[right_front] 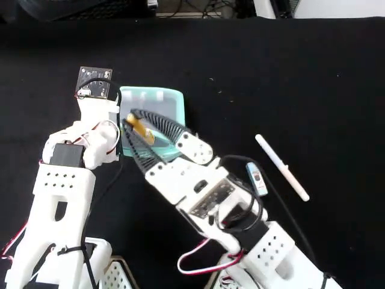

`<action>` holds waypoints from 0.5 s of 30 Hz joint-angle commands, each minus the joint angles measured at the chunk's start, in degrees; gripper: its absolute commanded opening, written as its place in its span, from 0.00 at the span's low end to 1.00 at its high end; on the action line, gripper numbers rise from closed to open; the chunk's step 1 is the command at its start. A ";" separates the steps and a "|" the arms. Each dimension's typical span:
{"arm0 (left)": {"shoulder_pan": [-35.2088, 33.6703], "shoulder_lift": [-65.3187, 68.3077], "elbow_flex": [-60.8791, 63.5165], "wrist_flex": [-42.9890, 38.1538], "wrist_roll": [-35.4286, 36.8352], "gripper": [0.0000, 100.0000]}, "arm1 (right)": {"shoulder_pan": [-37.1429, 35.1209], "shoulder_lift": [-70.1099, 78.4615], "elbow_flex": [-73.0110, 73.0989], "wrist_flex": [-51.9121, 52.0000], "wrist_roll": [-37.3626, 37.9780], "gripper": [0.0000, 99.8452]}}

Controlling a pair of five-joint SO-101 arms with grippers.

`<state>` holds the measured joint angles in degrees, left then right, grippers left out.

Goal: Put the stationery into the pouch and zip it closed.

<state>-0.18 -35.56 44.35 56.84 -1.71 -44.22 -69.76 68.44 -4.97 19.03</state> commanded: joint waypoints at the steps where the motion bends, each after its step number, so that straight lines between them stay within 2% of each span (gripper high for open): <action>1: -0.57 0.79 0.75 -0.09 -0.09 0.03 | 2.46 2.68 -0.04 -2.55 0.53 0.01; 11: -0.66 0.79 0.75 -0.09 -0.09 0.03 | 2.81 -0.48 10.59 -2.37 0.53 0.01; 15: -0.66 0.79 0.75 -0.09 -0.09 0.03 | 2.81 -8.75 15.16 4.48 0.53 0.01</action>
<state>-0.18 -35.56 44.53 56.84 -1.71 -42.73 -74.24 81.54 -5.49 19.21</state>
